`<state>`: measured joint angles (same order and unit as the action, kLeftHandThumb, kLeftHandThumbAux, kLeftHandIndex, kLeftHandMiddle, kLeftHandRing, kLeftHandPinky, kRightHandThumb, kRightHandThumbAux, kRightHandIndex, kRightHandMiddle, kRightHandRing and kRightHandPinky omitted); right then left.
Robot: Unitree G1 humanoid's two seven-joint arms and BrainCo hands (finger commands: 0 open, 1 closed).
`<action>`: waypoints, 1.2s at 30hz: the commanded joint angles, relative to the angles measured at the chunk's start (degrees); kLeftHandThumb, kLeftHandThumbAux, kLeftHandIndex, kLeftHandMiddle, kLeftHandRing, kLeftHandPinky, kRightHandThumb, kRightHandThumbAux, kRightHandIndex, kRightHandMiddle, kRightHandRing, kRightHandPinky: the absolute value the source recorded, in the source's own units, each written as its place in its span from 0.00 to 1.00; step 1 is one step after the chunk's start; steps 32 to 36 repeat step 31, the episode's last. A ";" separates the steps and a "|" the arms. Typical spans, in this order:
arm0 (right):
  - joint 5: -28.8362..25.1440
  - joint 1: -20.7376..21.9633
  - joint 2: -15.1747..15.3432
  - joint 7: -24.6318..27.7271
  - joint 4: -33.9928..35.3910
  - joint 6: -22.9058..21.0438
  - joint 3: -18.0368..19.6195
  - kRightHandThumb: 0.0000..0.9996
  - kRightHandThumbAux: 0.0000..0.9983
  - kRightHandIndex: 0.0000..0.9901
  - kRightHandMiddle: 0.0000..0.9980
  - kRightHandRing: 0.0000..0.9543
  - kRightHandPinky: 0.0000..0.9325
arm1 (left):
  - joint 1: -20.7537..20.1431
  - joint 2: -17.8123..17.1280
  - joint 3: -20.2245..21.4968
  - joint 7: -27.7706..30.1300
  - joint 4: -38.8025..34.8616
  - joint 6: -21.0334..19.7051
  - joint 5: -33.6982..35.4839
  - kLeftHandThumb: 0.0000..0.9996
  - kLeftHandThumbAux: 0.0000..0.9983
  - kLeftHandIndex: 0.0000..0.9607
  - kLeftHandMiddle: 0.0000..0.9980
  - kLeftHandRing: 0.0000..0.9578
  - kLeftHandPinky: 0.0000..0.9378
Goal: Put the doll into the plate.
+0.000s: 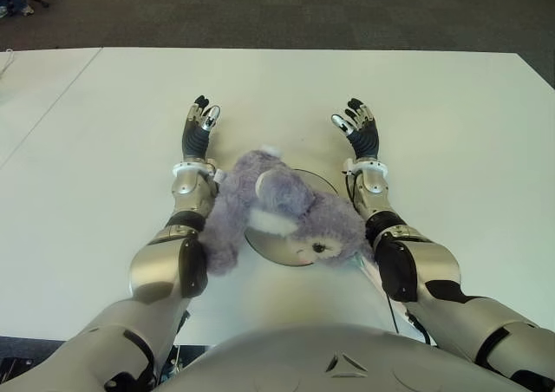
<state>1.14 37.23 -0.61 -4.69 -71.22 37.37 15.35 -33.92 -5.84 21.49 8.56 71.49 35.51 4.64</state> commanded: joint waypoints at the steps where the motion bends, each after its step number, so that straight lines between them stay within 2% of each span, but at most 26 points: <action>1: -5.47 -14.11 -1.98 4.30 -6.10 -4.76 5.16 0.00 0.68 0.17 0.16 0.13 0.12 | 11.22 3.60 0.77 1.42 5.97 -7.13 1.09 0.00 0.49 0.06 0.06 0.03 0.00; 13: -9.43 -13.55 -2.95 9.11 -5.80 -4.81 9.37 0.00 0.65 0.19 0.18 0.15 0.11 | 11.18 3.47 0.97 1.98 6.03 -7.37 1.20 0.00 0.50 0.06 0.06 0.03 0.00; 27: -14.63 -12.80 -3.55 14.85 -5.66 -7.31 14.62 0.00 0.66 0.22 0.21 0.18 0.14 | 11.02 3.92 1.80 2.62 6.08 -8.06 2.05 0.00 0.52 0.06 0.05 0.03 0.02; 36: -15.51 -12.58 -3.62 15.65 -5.67 -7.69 15.35 0.00 0.66 0.22 0.22 0.18 0.15 | 10.96 3.88 1.72 2.65 6.00 -7.76 1.96 0.00 0.52 0.05 0.05 0.03 0.02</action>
